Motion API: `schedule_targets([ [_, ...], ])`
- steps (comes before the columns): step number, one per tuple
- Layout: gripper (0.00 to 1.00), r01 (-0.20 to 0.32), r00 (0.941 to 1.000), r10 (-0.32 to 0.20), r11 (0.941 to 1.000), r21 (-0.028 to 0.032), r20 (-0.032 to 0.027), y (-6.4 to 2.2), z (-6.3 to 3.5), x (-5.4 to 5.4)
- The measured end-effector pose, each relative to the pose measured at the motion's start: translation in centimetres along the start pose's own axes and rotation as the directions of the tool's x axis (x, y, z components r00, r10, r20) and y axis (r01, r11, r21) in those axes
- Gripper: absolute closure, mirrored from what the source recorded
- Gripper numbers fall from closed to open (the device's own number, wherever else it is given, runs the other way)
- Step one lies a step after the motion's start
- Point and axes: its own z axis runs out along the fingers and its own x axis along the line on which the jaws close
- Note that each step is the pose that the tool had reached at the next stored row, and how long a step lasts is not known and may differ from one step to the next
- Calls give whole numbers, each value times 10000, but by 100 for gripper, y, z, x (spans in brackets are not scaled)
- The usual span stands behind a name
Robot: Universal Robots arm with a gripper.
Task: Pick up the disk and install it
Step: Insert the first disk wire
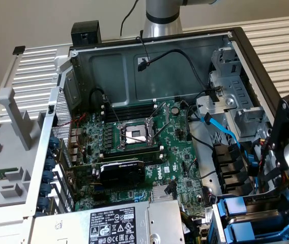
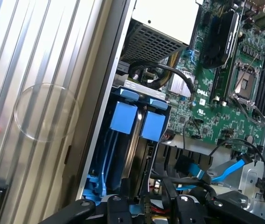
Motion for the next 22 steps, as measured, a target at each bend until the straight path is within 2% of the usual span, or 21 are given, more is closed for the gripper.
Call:
schedule_targets([
  [6, 62, -4, 10000, 4, 10000, -13, 5, -1, 3, 10],
  [7, 70, -5, 10000, 5, 10000, -15, 6, -2, 3, 11],
  [17, 70, -13, 10000, 14, 10000, -40, 18, -7, 13, 16],
  [20, 70, -16, 10000, 16, 10000, -50, 37, -6, 17, 17],
  [22, 72, -21, 10000, 21, 10000, -72, 69, -6, 17, 17],
])
